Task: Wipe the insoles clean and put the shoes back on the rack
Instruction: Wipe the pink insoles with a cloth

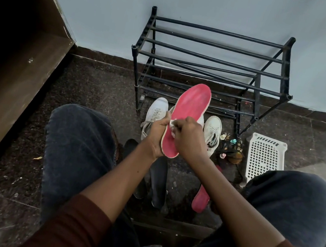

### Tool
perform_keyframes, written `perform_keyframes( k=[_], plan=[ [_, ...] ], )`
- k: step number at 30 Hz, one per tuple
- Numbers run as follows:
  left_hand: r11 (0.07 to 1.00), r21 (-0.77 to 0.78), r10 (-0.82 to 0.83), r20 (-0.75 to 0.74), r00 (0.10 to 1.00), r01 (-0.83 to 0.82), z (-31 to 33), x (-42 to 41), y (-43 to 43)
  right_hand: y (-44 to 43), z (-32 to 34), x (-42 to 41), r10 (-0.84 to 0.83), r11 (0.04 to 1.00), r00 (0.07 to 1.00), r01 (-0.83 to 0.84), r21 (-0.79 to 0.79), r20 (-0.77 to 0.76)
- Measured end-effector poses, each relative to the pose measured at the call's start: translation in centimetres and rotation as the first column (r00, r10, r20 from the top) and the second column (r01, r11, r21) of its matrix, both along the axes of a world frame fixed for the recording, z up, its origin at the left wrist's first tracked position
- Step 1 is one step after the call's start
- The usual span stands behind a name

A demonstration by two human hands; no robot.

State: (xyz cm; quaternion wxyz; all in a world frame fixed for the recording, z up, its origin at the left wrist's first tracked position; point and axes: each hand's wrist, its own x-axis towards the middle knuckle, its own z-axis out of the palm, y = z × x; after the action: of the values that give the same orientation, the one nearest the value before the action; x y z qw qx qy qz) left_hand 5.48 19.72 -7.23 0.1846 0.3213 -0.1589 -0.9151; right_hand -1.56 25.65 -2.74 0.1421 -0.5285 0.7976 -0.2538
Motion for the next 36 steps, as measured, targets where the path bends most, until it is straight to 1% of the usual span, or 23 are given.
perform_keyframes(
  k=[4, 8, 11, 14, 16, 19, 21, 23, 26, 30, 32, 33, 34, 36],
  plan=[
    [1.000, 0.005, -0.028, 0.032, 0.999, 0.028, 0.0, 0.1, 0.0, 0.6, -0.4, 0.4, 0.001, 1.000, 1.000, -0.001, -0.013, -0.029],
    [1.000, -0.016, -0.018, 0.030, 0.999, 0.018, 0.5, 0.3, 0.1, -1.0, -0.3, -0.6, -0.085, 0.996, 0.993, 0.082, -0.038, -0.081],
    [0.998, -0.058, -0.008, 0.047, 0.999, 0.010, 0.8, 0.4, 0.0, -2.3, -0.2, -2.0, -0.165, 0.986, 0.983, 0.163, -0.033, -0.076],
    [0.994, -0.101, -0.027, 0.062, 0.998, 0.034, 0.7, 0.7, 0.0, -2.7, -0.2, -3.1, -0.207, 0.978, 0.978, 0.206, -0.040, -0.028],
    [0.995, -0.103, -0.013, 0.058, 0.998, 0.019, 0.8, 0.6, 0.0, -2.1, -0.1, -2.8, -0.189, 0.981, 0.982, 0.188, -0.053, 0.002],
    [0.997, -0.072, 0.029, 0.037, 0.999, -0.026, 0.9, 0.2, -0.3, -0.5, -0.5, -1.3, -0.113, 0.993, 0.993, 0.113, -0.039, 0.020],
    [0.997, -0.069, 0.033, 0.052, 0.998, -0.029, 0.8, 0.0, -0.6, 0.8, -1.0, 0.0, -0.070, 0.996, 0.997, 0.071, -0.048, 0.020],
    [0.997, -0.070, 0.029, 0.074, 0.997, -0.023, 0.6, 0.0, -0.5, 1.6, -1.3, 0.3, -0.072, 0.995, 0.997, 0.074, -0.067, 0.026],
    [0.998, -0.063, 0.005, 0.064, 0.998, -0.001, 0.5, -0.1, 0.0, 1.2, -1.4, -0.4, -0.140, 0.987, 0.990, 0.141, -0.084, 0.017],
    [0.997, -0.063, 0.042, 0.053, 0.998, -0.039, 0.5, 0.0, 0.2, -0.5, -1.4, -1.8, -0.247, 0.964, 0.969, 0.246, -0.102, -0.004],
    [0.996, -0.081, 0.031, 0.074, 0.997, -0.025, 0.3, 0.3, 0.1, -1.2, -1.3, -2.9, -0.312, 0.943, 0.949, 0.315, -0.107, 0.043],
    [0.996, -0.090, 0.031, 0.087, 0.996, -0.023, 0.1, 0.5, 0.0, -1.5, -1.3, -3.5, -0.348, 0.929, 0.931, 0.358, -0.094, 0.111],
    [0.994, -0.104, 0.038, 0.088, 0.995, -0.029, -0.1, 0.7, -0.2, -1.5, -1.2, -4.0, -0.381, 0.912, 0.899, 0.403, -0.073, 0.215],
    [0.990, -0.128, 0.062, 0.073, 0.995, -0.053, -0.3, 1.0, -0.6, -1.3, -1.3, -4.5, -0.420, 0.878, 0.789, 0.478, -0.018, 0.449]
  ],
)
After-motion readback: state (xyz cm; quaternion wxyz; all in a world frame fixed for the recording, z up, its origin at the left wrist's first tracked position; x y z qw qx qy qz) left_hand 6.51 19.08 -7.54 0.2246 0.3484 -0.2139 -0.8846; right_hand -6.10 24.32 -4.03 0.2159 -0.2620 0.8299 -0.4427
